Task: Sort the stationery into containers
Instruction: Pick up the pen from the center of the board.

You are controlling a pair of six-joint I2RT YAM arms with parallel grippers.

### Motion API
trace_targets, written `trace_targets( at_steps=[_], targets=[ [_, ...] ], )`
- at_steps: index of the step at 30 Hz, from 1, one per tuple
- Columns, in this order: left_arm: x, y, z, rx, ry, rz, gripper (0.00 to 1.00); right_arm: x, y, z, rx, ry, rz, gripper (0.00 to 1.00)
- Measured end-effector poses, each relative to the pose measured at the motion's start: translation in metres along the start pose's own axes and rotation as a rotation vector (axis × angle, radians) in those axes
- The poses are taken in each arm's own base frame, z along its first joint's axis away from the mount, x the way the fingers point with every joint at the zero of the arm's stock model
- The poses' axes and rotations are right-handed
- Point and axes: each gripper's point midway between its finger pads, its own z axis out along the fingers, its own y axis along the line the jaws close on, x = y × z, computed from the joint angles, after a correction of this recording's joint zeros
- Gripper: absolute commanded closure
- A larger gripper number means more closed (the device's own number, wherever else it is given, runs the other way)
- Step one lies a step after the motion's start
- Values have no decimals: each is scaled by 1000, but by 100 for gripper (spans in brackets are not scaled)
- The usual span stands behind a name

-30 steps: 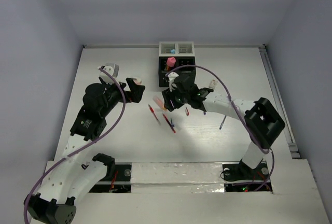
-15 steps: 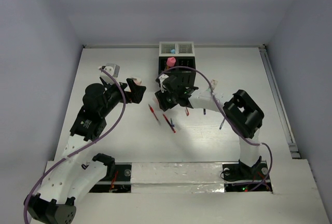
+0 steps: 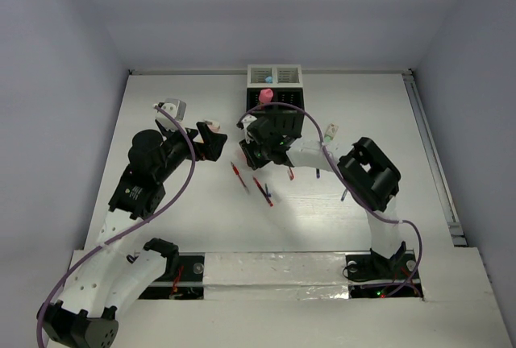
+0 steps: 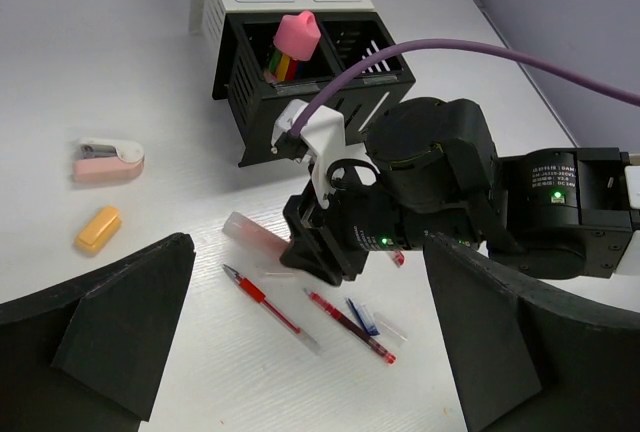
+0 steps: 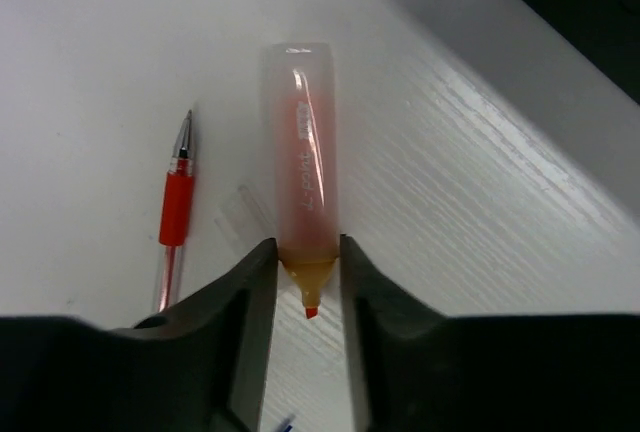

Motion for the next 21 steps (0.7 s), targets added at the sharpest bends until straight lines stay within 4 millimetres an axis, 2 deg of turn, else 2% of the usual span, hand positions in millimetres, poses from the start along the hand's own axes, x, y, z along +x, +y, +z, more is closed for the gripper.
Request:
trace_targets(
  at_steps=[2,7,10,13,15,17,21],
  targets=[
    [0,0,0,0,0,0,1,-3,-3,1,18,-7,-7,75],
    [0,0,0,0,0,-3,1,-11,-7,0,42,-31,-28,75],
    [0,0,0,0,0,-4,1,-13,-9,0,49,-34,-40,71],
    [0,0,0,0,0,-6,1,-12,-10,0,52,-30,-49,74],
    [0,0,0,1,1,-7,1,-12,-10,0,53,-30,-51,67],
    [0,-1,0,3,2,-7,1,-11,-10,0,53,-26,-53,56],
    [1,-2,0,7,3,-7,1,-3,-12,6,57,-2,-63,50]
  ],
)
